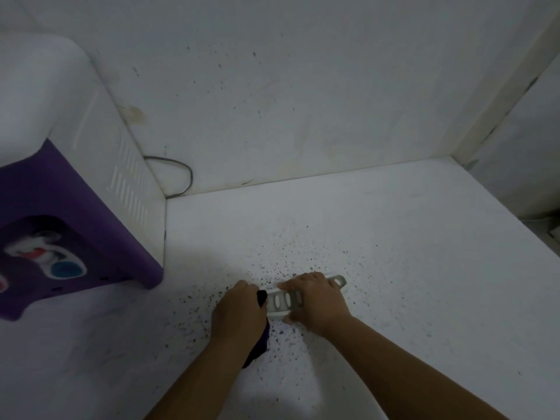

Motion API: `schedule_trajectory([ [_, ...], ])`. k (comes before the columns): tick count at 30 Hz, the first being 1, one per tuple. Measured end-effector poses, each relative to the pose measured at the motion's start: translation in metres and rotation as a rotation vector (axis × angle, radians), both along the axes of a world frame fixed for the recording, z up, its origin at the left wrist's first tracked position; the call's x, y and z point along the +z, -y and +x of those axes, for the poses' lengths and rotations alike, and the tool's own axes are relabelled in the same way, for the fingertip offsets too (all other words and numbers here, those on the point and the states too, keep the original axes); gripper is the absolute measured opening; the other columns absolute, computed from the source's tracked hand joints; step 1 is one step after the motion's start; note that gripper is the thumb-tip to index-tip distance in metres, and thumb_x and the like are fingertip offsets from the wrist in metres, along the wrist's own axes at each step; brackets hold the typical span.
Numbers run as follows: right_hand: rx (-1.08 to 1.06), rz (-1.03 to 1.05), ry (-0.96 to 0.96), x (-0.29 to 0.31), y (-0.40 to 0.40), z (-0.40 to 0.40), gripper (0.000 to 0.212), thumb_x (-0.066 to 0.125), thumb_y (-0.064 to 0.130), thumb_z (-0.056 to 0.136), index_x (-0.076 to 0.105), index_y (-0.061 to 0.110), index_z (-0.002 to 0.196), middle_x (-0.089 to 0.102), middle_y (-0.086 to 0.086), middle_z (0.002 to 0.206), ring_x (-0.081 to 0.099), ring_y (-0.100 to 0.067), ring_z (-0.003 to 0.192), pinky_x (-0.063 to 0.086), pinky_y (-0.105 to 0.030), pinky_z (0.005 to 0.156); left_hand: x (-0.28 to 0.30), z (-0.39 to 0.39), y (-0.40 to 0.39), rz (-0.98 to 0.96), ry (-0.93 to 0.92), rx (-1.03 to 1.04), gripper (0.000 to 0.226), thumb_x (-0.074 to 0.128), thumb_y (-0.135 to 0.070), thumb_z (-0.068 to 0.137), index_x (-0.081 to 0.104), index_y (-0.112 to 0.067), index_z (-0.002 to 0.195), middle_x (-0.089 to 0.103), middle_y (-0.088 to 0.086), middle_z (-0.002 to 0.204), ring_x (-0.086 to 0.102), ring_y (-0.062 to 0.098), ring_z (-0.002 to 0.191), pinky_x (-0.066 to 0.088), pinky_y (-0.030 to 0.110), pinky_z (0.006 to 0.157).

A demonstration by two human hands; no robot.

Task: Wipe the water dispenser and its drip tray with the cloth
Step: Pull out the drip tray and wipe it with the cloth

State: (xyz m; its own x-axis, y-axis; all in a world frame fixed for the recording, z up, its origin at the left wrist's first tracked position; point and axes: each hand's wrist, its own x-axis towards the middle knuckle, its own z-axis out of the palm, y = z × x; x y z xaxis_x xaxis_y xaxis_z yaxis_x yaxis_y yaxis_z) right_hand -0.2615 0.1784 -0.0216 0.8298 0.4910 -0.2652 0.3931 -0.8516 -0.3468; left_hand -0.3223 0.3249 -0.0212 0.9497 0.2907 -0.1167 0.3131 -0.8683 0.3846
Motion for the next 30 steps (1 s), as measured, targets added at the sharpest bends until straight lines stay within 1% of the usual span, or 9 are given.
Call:
schedule_trajectory([
  [6,-0.025,0.007,0.031,-0.005,-0.001,-0.002,0.065,0.074,0.043,0.074,0.047,0.039,0.133,0.055,0.005,0.132,0.043,-0.018,0.123,0.032,-0.042,0.104,-0.002,-0.009,0.003,0.012,0.07,-0.02,0.022,0.043,-0.024,0.098,0.056,-0.014,0.083,0.049,0.0,0.089,0.044,0.012,0.078,0.033,0.02,0.062],
  [8,-0.023,0.008,0.031,-0.004,-0.001,-0.003,0.065,0.073,0.044,0.074,0.047,0.04,0.134,0.054,0.006,0.133,0.042,-0.018,0.124,0.032,-0.042,0.104,0.0,-0.014,-0.002,-0.053,0.051,-0.029,0.026,0.046,-0.027,0.097,0.058,-0.012,0.08,0.048,-0.001,0.085,0.047,0.013,0.076,0.037,0.021,0.062],
  [10,-0.019,-0.002,0.021,-0.003,-0.002,-0.003,0.065,0.072,0.043,0.075,0.046,0.04,0.134,0.053,0.004,0.134,0.041,-0.019,0.125,0.031,-0.043,0.105,0.006,-0.009,-0.008,-0.17,0.005,-0.006,0.031,0.052,-0.03,0.094,0.056,-0.014,0.068,0.051,-0.001,0.074,0.051,0.012,0.067,0.038,0.02,0.057],
  [13,0.031,-0.114,0.056,0.001,-0.005,0.0,0.065,0.07,0.047,0.075,0.042,0.043,0.135,0.048,0.0,0.137,0.037,-0.023,0.127,0.027,-0.047,0.104,0.017,0.008,-0.012,-0.33,-0.026,0.09,0.037,0.058,-0.032,0.091,0.05,-0.018,0.058,0.057,-0.001,0.064,0.053,0.009,0.059,0.034,0.019,0.05],
  [17,0.137,-0.274,0.125,0.007,0.005,0.007,0.075,0.068,0.055,0.073,0.03,0.052,0.137,0.034,-0.006,0.146,0.025,-0.028,0.136,0.012,-0.055,0.106,0.013,0.014,-0.001,-0.326,-0.105,0.109,0.034,0.055,-0.031,0.093,0.051,-0.013,0.063,0.058,0.004,0.069,0.054,0.015,0.064,0.038,0.024,0.056],
  [19,0.117,-0.257,0.123,0.005,0.019,0.009,0.075,0.065,0.054,0.076,0.026,0.051,0.139,0.031,-0.005,0.149,0.022,-0.026,0.139,0.003,-0.06,0.109,0.006,0.009,0.002,-0.309,-0.069,0.093,0.033,0.055,-0.03,0.094,0.05,-0.015,0.064,0.057,0.003,0.072,0.055,0.017,0.069,0.043,0.027,0.062],
  [21,0.068,-0.202,0.076,0.002,0.032,0.009,0.07,0.06,0.055,0.081,0.023,0.052,0.14,0.034,-0.003,0.147,0.021,-0.023,0.14,-0.002,-0.065,0.109,0.001,0.006,0.001,-0.287,-0.032,0.072,0.025,0.053,-0.031,0.094,0.057,-0.014,0.076,0.059,0.004,0.085,0.057,0.018,0.079,0.046,0.029,0.071],
  [25,0.034,-0.14,0.011,-0.003,0.035,0.006,0.068,0.058,0.055,0.083,0.021,0.055,0.14,0.034,0.0,0.144,0.02,-0.021,0.137,0.012,-0.067,0.106,0.001,0.007,0.006,-0.147,-0.036,0.07,0.026,0.049,-0.04,0.095,0.062,-0.018,0.096,0.055,0.0,0.1,0.056,0.019,0.09,0.045,0.029,0.073],
  [30,0.007,-0.082,-0.026,-0.008,0.035,0.006,0.07,0.06,0.051,0.083,0.021,0.053,0.142,0.033,-0.002,0.142,0.024,-0.022,0.132,0.038,-0.049,0.102,-0.002,0.002,0.01,-0.04,0.006,-0.011,0.027,0.046,-0.039,0.096,0.062,-0.016,0.094,0.054,0.001,0.097,0.051,0.015,0.084,0.04,0.023,0.068],
])
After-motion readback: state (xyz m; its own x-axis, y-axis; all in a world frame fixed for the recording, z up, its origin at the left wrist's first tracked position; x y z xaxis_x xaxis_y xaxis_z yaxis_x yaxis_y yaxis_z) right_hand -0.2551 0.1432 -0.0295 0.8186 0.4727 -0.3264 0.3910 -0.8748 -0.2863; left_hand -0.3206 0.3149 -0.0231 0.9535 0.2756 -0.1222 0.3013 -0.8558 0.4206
